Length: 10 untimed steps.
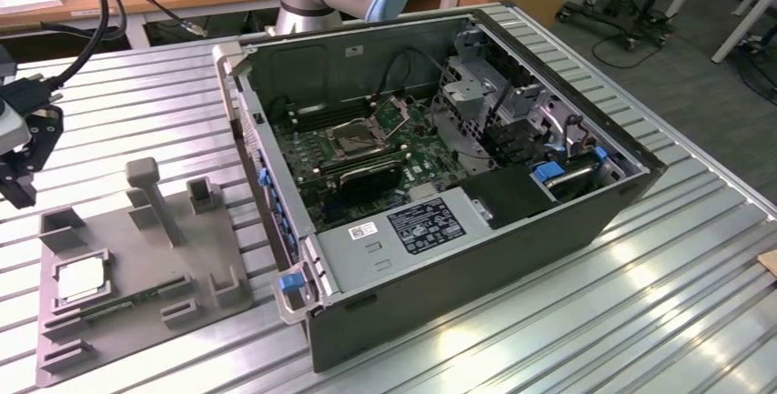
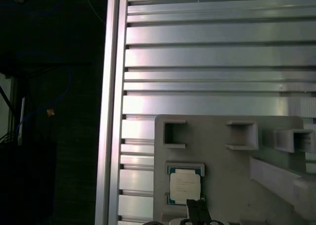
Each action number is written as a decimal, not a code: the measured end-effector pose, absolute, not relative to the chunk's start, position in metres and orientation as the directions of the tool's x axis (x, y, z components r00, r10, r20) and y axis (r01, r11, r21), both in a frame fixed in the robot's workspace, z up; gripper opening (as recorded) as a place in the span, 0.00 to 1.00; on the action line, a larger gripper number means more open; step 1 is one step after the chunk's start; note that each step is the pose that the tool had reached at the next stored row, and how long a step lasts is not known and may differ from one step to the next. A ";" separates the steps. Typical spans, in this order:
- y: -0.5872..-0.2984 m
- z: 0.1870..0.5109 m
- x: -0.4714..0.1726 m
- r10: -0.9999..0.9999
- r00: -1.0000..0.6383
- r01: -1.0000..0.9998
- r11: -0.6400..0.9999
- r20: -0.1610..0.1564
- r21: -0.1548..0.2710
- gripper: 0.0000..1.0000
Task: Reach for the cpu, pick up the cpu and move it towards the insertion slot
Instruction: 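Reach for the cpu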
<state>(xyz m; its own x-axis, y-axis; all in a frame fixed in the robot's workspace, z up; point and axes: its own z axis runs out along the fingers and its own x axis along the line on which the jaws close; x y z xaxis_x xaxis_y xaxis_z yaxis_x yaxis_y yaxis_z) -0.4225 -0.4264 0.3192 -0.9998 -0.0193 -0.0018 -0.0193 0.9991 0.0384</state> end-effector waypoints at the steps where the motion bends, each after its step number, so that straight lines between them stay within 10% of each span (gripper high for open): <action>1: -0.427 0.319 -0.423 -0.019 -1.000 -0.019 0.999 -0.002 0.038 0.11; 10: -0.434 0.313 -0.423 -0.023 -1.000 -0.023 0.999 -0.007 0.040 0.11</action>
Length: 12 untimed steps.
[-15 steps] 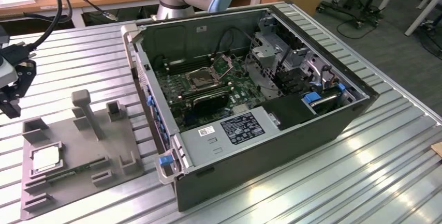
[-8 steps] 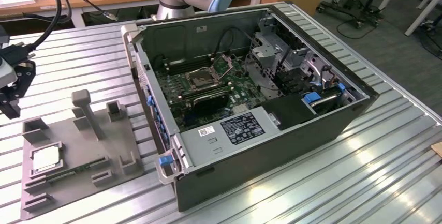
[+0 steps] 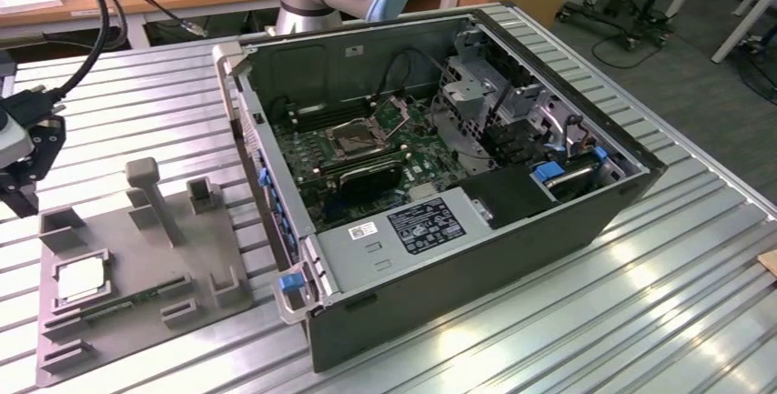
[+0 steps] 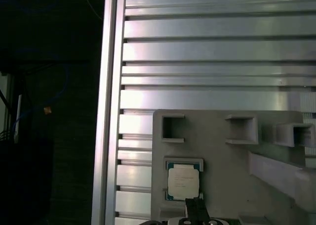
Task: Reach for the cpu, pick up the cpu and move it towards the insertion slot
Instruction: 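Reach for the cpu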
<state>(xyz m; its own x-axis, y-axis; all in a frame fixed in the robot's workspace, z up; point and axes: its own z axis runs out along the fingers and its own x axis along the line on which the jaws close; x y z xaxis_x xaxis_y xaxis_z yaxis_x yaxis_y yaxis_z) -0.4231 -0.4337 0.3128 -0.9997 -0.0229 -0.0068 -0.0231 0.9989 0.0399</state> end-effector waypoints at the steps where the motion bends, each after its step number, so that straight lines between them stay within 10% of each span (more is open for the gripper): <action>1: -0.434 0.312 -0.423 -0.024 -1.000 -0.025 0.999 -0.007 0.040 0.11; 12: -0.436 0.304 -0.424 -0.033 -0.999 -0.033 0.999 -0.008 0.043 0.11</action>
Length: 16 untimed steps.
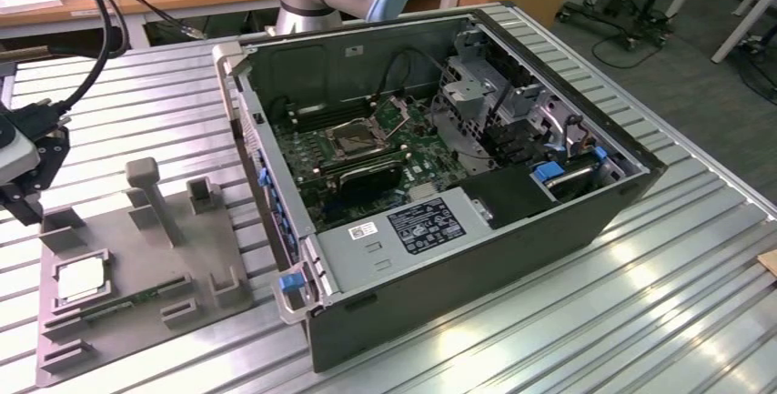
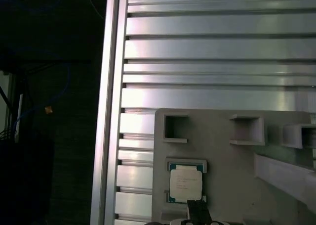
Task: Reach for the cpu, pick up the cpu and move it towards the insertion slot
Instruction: 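Reach for the cpu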
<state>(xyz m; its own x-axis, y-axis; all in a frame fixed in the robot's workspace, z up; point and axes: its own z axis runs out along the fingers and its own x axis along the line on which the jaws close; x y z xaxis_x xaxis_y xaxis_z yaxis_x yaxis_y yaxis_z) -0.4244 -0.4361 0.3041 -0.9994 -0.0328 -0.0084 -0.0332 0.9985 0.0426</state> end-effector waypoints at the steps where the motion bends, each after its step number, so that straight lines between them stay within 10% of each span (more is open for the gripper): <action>1: -0.436 0.304 -0.424 -0.033 -0.999 -0.033 0.999 -0.008 0.043 0.11; 16: -0.436 0.303 -0.426 -0.033 -0.999 -0.033 0.999 -0.008 0.043 0.11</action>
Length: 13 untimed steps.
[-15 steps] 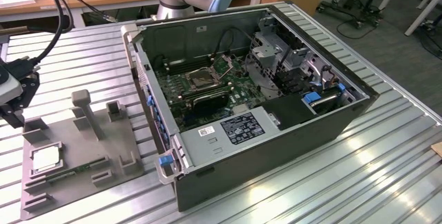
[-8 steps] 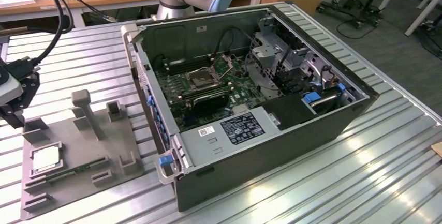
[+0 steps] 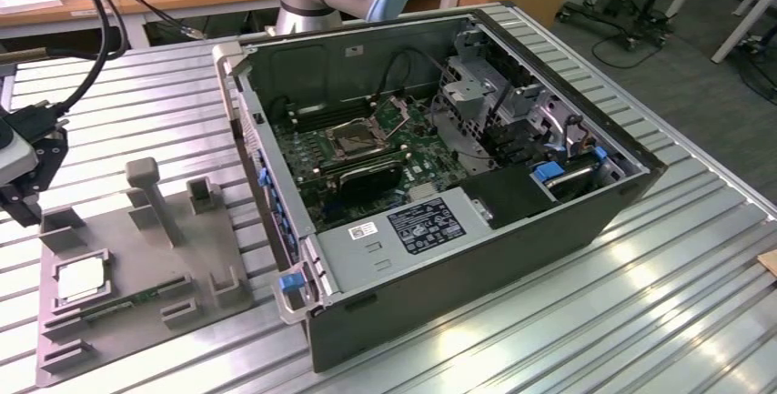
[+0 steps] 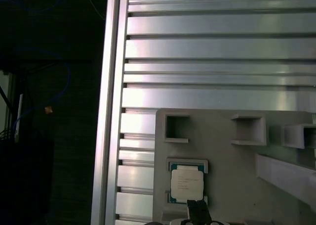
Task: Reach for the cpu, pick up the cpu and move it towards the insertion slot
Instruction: 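Reach for the cpu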
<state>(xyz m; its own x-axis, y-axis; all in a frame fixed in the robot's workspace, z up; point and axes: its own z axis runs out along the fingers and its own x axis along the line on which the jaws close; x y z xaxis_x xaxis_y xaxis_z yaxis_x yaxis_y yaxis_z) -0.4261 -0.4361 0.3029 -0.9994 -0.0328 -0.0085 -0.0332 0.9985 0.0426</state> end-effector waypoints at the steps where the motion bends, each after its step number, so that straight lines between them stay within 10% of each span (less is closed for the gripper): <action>1: -0.436 0.303 -0.426 -0.033 -0.999 -0.033 0.999 -0.008 0.043 0.11; 13: -0.436 0.301 -0.426 -0.033 -0.999 -0.033 0.999 -0.008 0.043 0.11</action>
